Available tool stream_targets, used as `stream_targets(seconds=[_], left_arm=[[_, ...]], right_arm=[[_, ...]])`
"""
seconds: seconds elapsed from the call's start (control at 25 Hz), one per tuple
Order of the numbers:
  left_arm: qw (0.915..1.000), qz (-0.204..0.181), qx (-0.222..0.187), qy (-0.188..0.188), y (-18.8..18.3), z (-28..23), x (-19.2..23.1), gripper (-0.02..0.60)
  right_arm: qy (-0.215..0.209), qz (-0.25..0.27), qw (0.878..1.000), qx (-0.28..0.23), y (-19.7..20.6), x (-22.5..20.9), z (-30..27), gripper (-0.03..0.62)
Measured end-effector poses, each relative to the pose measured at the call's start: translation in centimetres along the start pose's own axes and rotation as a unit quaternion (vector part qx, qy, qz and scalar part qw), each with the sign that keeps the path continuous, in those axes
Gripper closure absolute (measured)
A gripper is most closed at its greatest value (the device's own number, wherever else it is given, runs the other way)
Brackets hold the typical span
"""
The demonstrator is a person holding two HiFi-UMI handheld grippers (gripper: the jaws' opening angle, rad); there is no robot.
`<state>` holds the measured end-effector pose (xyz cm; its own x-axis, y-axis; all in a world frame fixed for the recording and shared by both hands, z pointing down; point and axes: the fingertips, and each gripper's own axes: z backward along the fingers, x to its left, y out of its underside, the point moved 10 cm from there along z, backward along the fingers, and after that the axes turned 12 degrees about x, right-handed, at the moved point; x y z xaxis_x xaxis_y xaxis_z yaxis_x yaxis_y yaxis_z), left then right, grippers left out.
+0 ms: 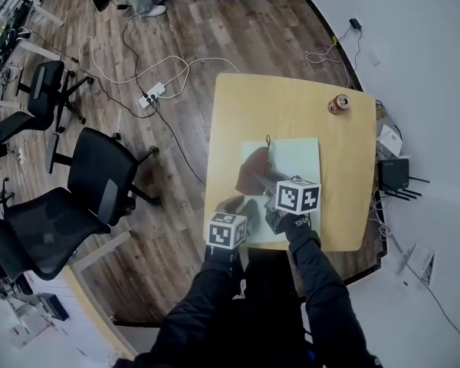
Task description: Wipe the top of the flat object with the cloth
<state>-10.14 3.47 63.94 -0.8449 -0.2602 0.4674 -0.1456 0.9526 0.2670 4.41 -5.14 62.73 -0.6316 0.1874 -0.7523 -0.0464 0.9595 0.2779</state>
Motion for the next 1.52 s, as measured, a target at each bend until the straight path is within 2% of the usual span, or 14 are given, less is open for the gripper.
stream_targets(seconds=[0.44,1.28,1.4,1.52], left_arm=[[1.0,-0.001,-0.001,-0.005,0.2,0.2,0.0,0.451],[0.9999,0.004,-0.004,-0.012,0.3,-0.1,-0.2,0.451],[0.9999,0.006,-0.004,-0.009,0.5,0.1,-0.1,0.451],[0.9999,0.009,-0.006,-0.004,0.5,0.1,-0.1,0.451]], right_arm=[[0.069,-0.013,0.997,-0.028,0.6,-4.1,4.7,0.5],[0.137,-0.035,0.987,-0.072,0.6,-9.9,13.1,0.5],[0.131,-0.037,0.987,-0.082,0.7,-9.2,13.9,0.5],[0.104,-0.035,0.99,-0.094,0.5,-7.5,14.1,0.5]])
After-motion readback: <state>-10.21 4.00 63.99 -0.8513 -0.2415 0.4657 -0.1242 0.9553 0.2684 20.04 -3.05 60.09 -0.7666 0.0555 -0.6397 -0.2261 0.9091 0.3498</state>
